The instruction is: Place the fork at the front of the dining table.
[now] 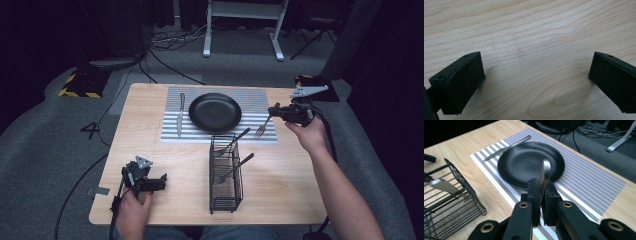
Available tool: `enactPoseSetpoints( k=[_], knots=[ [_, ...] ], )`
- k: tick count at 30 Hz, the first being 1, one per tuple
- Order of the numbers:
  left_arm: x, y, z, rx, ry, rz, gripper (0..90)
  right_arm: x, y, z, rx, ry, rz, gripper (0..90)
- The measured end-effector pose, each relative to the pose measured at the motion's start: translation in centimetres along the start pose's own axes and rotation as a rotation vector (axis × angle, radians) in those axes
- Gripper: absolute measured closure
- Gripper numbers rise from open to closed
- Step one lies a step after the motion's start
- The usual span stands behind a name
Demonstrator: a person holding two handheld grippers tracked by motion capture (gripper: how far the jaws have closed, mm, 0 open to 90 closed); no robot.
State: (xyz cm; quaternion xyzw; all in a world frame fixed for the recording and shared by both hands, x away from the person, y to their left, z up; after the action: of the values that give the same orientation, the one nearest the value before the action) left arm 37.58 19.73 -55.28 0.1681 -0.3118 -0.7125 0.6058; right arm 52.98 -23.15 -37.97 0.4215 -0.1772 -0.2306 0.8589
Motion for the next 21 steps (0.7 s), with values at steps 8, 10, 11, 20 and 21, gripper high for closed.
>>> enactPoseSetpoints(
  k=[8, 10, 11, 20, 21],
  knots=[
    [0.0, 0.0, 0.0, 0.000, 0.000, 0.000, 0.2, -0.2, -0.5, -2.5, -0.041, 0.008, 0.010, 86.3],
    [0.0, 0.0, 0.0, 0.000, 0.000, 0.000, 0.2, -0.2, -0.4, -2.9, -0.042, 0.014, 0.011, 86.3],
    [0.0, 0.0, 0.0, 0.000, 0.000, 0.000, 0.2, -0.3, -0.4, -3.1, -0.044, 0.018, 0.010, 86.3],
    [0.0, 0.0, 0.0, 0.000, 0.000, 0.000, 0.2, -1.0, -0.3, -4.6, -0.067, 0.037, 0.014, 86.3],
    [0.0, 0.0, 0.0, 0.000, 0.000, 0.000, 0.2, -1.0, -0.3, -4.7, -0.067, 0.041, 0.012, 86.3]
  ],
)
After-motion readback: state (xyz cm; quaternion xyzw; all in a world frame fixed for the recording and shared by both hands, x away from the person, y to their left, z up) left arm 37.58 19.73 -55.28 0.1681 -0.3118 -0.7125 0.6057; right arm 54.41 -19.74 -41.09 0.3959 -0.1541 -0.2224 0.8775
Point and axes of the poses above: each handheld gripper's, and its own axes: z roughly backward along the jaws, y roughly out of its top, x roughly to its right, the point moved 6 cm from there along -z, roughly forward along the jaws, and after that the axes turned 9 degrees about z, right-handed, at the moved point
